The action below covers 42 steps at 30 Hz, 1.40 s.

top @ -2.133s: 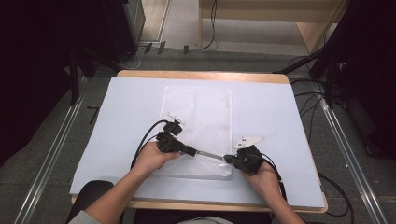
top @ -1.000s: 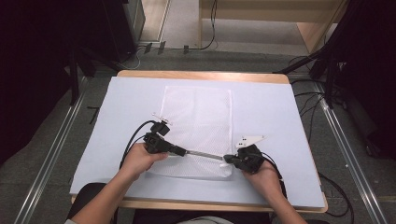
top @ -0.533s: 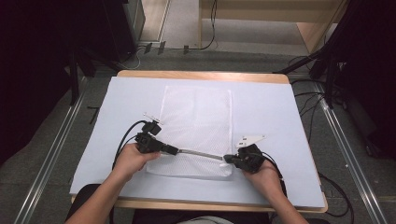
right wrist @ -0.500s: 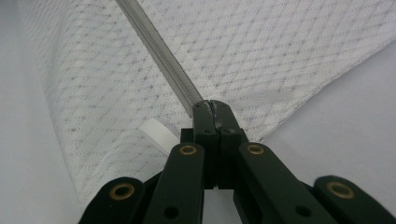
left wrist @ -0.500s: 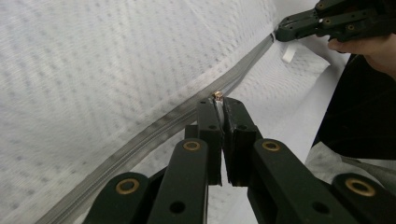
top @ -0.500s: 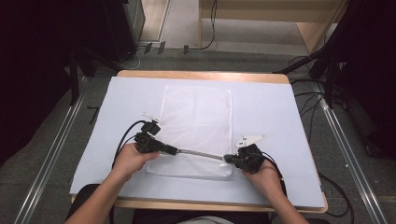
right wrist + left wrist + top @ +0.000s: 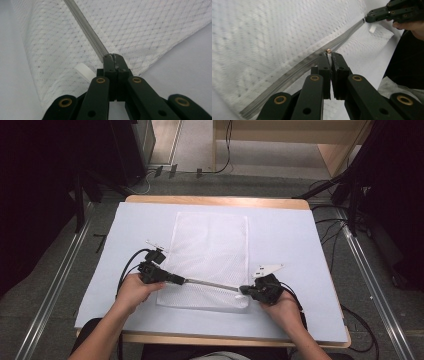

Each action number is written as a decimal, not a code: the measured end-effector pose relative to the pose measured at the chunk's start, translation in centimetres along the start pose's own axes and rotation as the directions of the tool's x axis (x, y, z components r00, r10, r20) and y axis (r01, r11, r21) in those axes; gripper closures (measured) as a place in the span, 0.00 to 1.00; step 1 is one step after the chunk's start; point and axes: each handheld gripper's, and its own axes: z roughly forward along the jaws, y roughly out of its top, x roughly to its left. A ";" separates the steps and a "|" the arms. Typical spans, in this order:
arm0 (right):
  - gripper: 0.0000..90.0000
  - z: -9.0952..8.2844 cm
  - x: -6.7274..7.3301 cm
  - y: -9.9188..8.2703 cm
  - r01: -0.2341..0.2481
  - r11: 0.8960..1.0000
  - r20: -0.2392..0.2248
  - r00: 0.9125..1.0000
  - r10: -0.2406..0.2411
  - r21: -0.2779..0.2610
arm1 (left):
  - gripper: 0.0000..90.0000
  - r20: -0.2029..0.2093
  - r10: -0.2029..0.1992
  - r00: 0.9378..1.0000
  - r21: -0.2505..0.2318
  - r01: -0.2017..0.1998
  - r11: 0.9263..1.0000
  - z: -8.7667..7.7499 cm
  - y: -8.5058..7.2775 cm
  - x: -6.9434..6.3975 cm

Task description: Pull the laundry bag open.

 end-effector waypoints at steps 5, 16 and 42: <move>1.00 0.0 0.0 0.1 0.003 1.000 -0.002 1.000 -0.003 0.005 | 0.98 0.001 -0.014 1.000 -0.010 0.014 1.000 -0.6 -0.3 0.4; 1.00 0.0 -0.1 0.3 0.012 1.000 -0.005 1.000 -0.011 0.017 | 0.98 -0.041 -0.021 0.999 0.000 0.021 1.000 -1.3 -0.8 1.0; 1.00 0.1 -0.3 0.6 0.011 0.999 -0.022 1.000 -0.010 0.036 | 0.98 -0.130 -0.142 0.981 -0.050 0.137 0.989 -4.8 -3.4 4.7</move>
